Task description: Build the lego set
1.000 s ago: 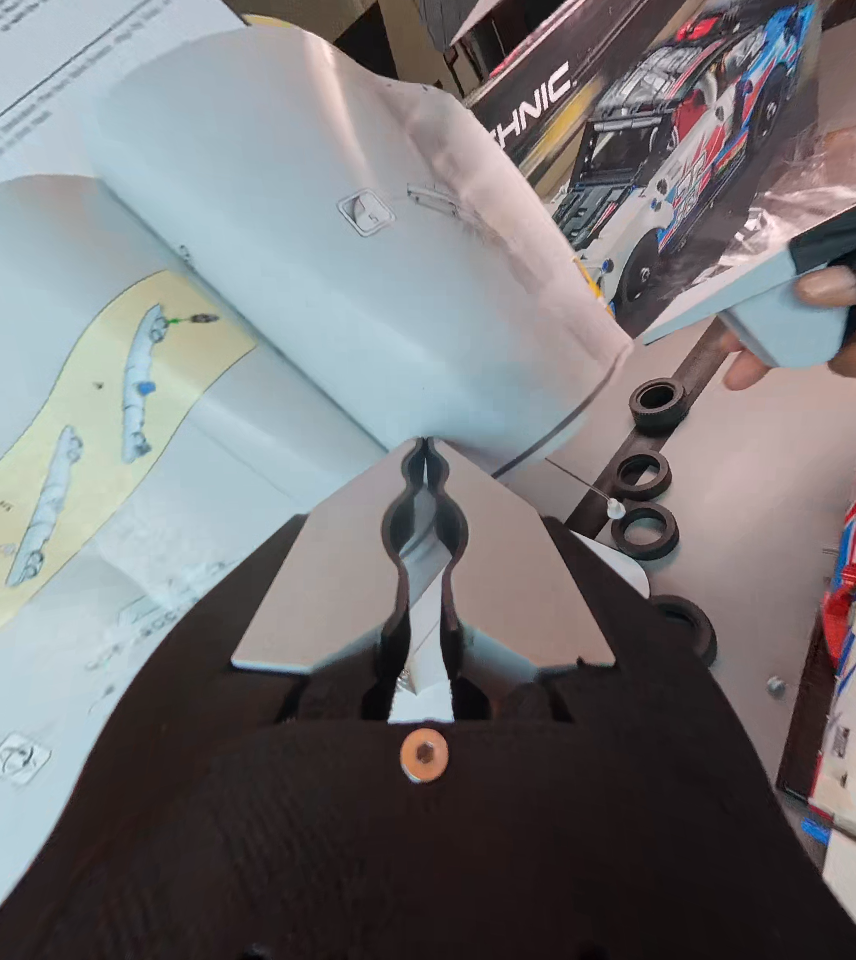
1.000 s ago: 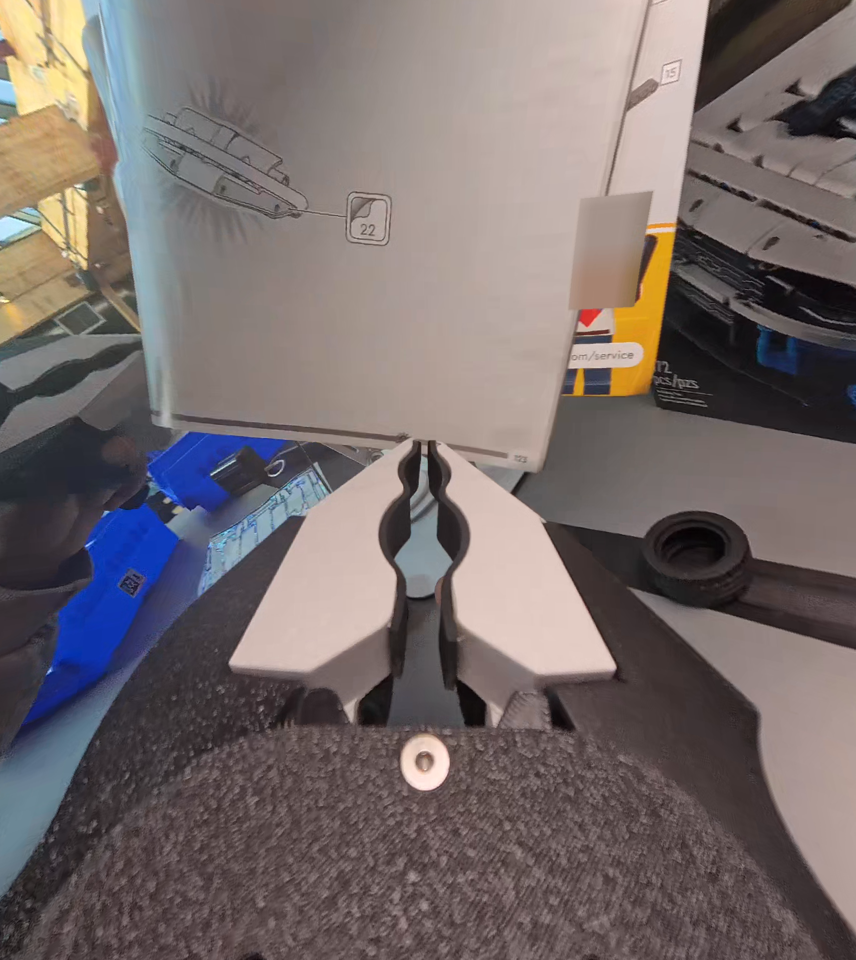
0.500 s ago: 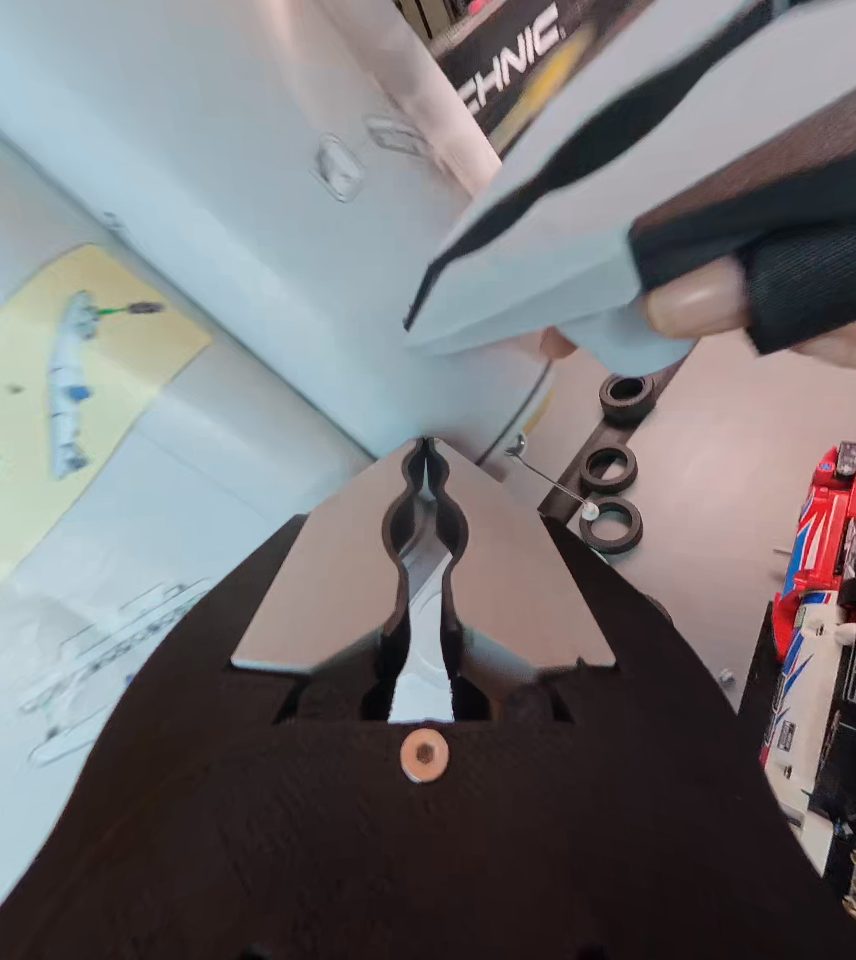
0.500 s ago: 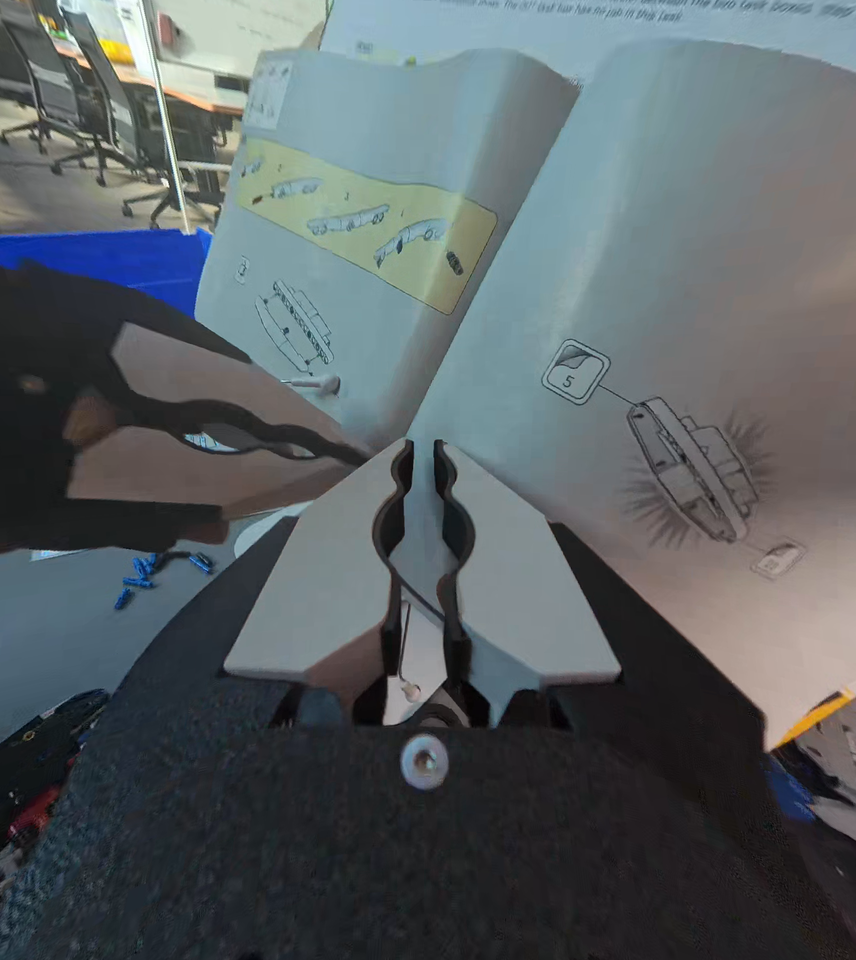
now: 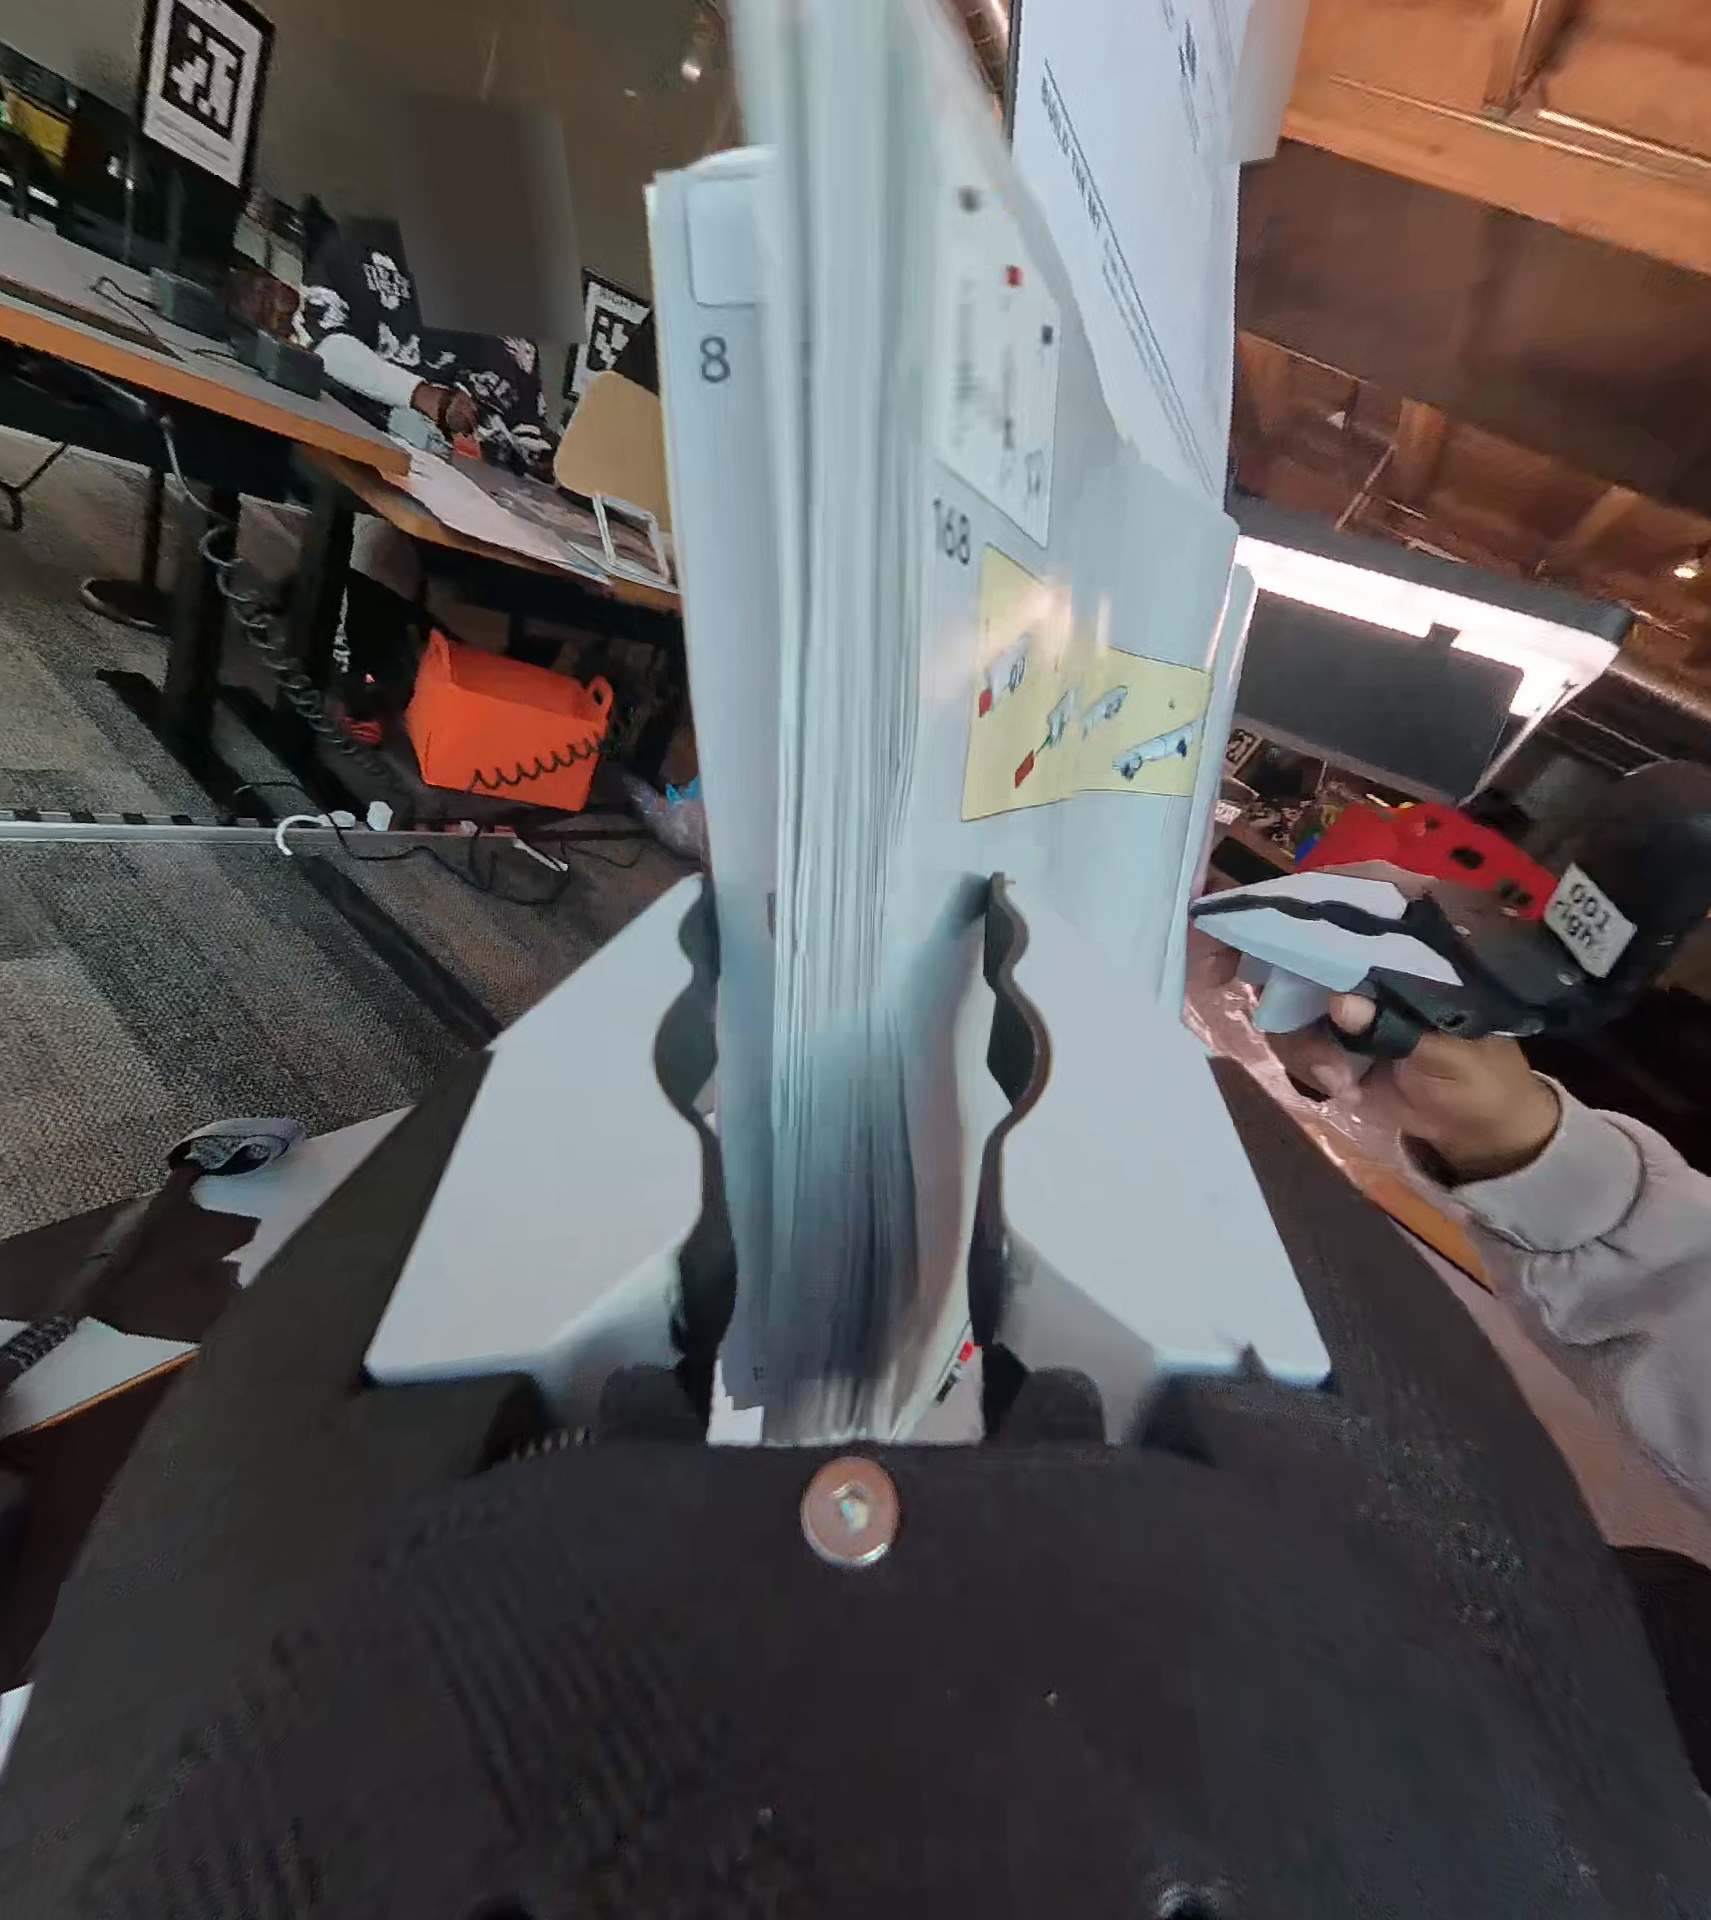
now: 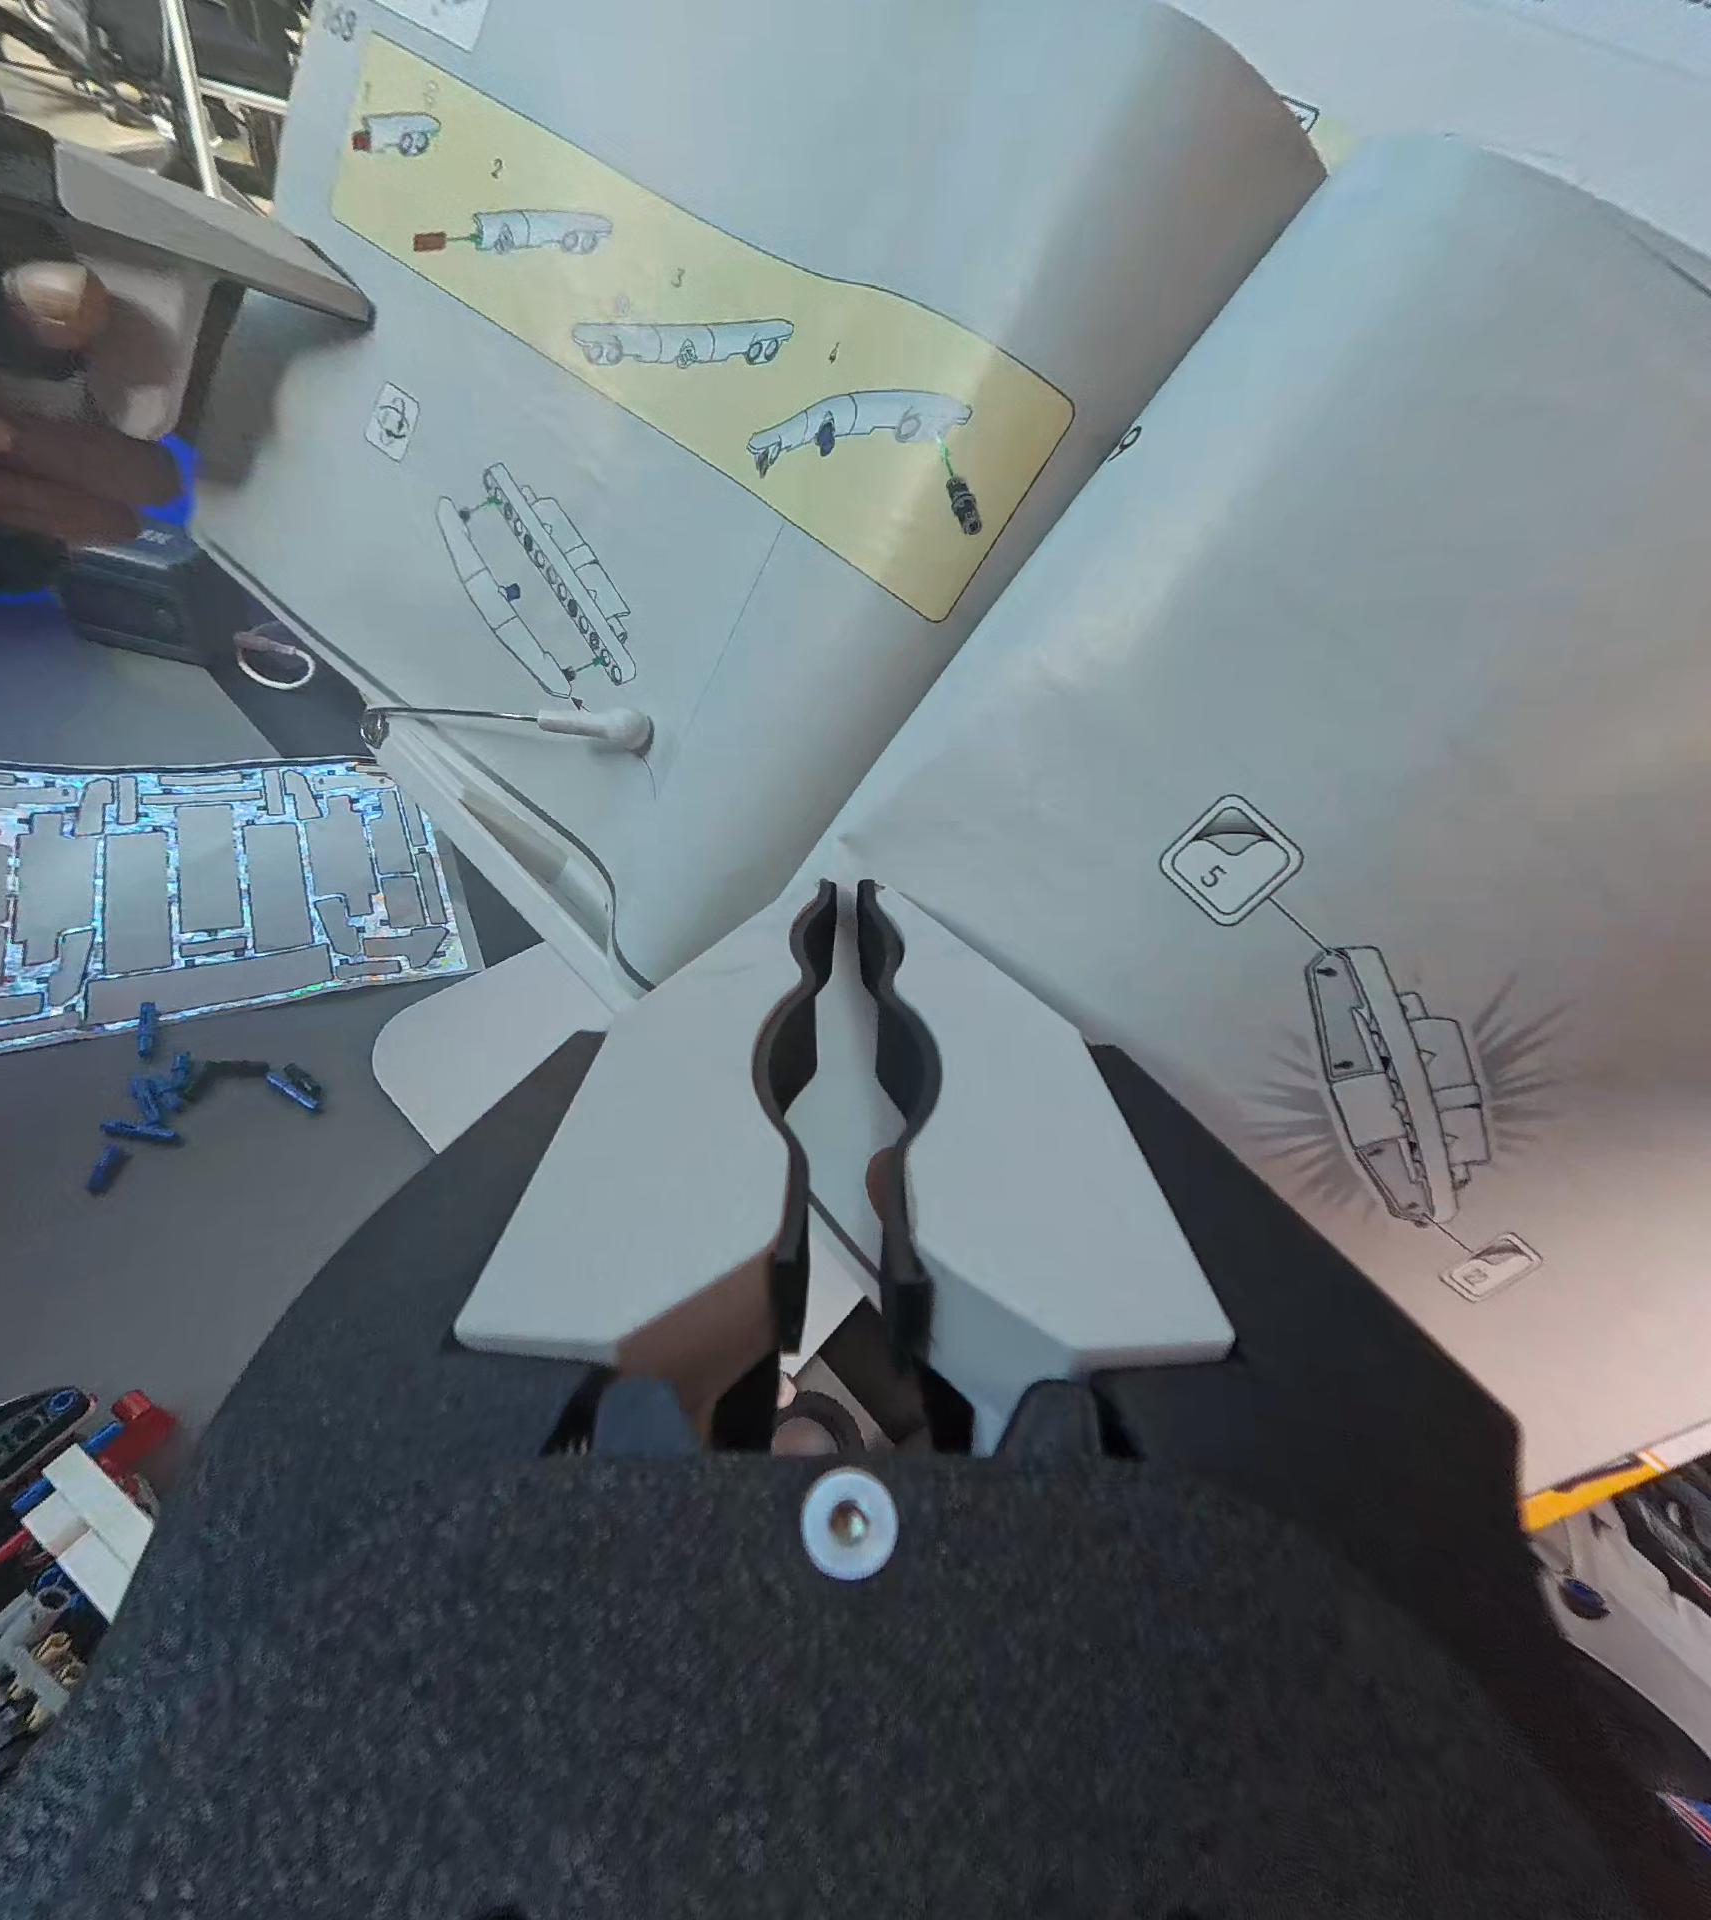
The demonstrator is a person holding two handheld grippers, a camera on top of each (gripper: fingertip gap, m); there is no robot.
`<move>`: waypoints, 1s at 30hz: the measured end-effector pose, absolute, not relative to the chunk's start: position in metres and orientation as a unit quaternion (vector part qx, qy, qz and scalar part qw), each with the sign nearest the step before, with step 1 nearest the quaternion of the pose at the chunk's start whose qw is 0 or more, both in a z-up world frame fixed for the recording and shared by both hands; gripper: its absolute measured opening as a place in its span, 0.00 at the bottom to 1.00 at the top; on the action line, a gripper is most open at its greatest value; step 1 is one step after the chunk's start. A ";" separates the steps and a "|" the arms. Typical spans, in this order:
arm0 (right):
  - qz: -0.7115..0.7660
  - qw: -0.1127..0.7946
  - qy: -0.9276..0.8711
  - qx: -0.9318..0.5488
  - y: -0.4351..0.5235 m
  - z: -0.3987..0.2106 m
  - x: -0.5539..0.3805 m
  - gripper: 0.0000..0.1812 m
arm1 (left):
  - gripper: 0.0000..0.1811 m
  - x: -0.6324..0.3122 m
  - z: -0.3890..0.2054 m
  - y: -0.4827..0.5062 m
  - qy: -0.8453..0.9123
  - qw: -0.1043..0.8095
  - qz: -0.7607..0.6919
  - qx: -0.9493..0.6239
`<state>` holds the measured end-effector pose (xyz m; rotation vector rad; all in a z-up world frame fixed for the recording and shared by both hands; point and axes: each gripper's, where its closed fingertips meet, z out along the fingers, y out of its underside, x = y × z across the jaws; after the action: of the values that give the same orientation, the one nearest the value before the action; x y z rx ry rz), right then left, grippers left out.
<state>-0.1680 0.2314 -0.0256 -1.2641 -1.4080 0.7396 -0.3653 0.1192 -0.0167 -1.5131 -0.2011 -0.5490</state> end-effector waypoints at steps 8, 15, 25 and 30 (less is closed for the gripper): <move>0.275 0.526 -0.612 -0.522 0.215 -0.032 -0.179 0.02 | 0.54 -0.393 -0.048 0.121 -0.081 0.613 -0.213 -0.756; 0.260 0.525 -0.610 -0.533 0.218 -0.036 -0.179 0.00 | 0.07 -0.372 -0.031 0.107 0.017 0.631 -0.268 -0.728; 0.215 0.546 -0.619 -0.523 0.205 -0.040 -0.203 0.00 | 0.01 -0.396 -0.026 0.062 -0.005 0.626 -0.184 -0.758; 0.198 0.543 -0.615 -0.536 0.214 -0.047 -0.198 0.00 | 0.02 -0.399 -0.027 0.059 -0.025 0.625 -0.167 -0.763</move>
<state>-0.1976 0.2140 -0.0475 -1.2735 -1.4600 0.4689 -0.3994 0.0591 -0.0272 -1.7502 -0.0570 -0.3825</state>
